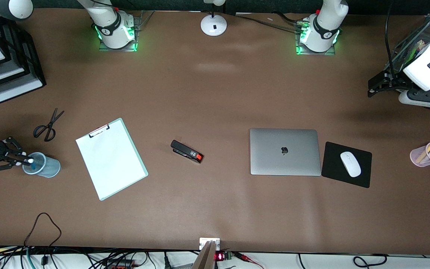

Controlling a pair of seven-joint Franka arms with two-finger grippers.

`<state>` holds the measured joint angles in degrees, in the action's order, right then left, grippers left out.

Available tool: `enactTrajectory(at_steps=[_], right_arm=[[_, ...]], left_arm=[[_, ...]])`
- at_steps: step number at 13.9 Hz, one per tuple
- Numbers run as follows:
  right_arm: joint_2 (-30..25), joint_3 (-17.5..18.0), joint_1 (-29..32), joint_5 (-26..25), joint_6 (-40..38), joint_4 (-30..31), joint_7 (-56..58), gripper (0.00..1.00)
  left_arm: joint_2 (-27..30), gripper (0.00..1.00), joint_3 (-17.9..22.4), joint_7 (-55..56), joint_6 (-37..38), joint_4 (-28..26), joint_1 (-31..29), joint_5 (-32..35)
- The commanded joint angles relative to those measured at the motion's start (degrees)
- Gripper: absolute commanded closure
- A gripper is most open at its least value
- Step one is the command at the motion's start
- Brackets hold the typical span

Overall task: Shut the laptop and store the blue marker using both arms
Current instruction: 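Lower the blue marker into the cup and open the right gripper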

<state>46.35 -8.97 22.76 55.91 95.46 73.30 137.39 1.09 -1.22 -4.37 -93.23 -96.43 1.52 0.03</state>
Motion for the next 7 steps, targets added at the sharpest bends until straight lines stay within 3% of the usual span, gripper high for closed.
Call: enactTrajectory(at_steps=[1,7], right_arm=[[2.52,0.62,1.41,2.10,-0.98,-1.85,1.48,1.00],[4.37,0.62,2.03,1.92,-0.63,-1.85,1.57,0.99]], left_arm=[[0.23,0.00,-0.10,0.32,0.68,0.02,-0.12,0.58],[0.23,0.00,-0.10,0.24,0.68,0.11,-0.12,0.58]])
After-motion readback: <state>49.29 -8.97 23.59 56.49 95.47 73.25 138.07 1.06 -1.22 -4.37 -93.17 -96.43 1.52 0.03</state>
